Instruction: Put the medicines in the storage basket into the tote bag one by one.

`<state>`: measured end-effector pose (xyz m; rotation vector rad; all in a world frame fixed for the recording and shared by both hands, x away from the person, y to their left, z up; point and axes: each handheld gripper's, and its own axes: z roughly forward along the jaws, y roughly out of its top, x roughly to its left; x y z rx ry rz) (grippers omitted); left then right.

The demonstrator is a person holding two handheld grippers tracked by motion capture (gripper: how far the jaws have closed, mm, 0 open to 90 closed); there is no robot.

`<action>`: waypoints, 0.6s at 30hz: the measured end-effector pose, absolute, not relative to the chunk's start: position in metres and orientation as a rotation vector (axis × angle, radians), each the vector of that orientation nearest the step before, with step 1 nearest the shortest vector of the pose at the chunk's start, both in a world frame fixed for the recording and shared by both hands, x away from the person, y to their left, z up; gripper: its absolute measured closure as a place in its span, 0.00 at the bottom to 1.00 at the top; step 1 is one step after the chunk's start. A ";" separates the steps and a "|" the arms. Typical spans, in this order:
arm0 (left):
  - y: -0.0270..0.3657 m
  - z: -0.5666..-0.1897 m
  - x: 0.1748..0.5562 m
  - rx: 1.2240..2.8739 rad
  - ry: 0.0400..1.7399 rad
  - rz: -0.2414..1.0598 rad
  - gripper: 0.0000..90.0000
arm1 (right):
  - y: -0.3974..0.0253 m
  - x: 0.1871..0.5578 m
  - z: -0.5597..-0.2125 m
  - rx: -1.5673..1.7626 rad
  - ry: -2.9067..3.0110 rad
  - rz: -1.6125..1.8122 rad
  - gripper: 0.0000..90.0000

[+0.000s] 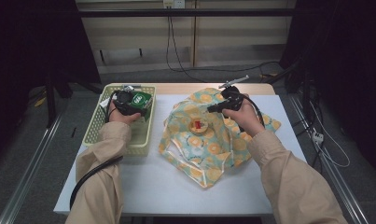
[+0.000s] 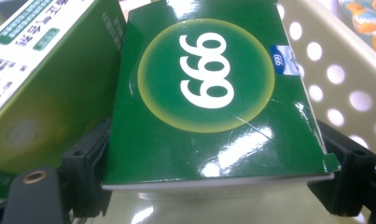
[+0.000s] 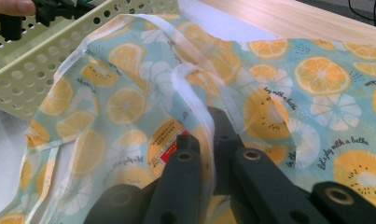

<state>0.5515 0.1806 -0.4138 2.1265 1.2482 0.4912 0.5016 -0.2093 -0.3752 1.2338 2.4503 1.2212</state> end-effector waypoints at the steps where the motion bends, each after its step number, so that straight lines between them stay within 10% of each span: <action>1: 0.182 -0.412 0.550 2.117 1.255 0.472 0.17 | -0.210 0.502 -0.376 1.236 2.448 1.223 1.00; 18: 0.204 -0.353 0.506 2.137 1.174 0.415 0.18 | -0.206 0.497 -0.373 1.229 2.434 1.210 1.00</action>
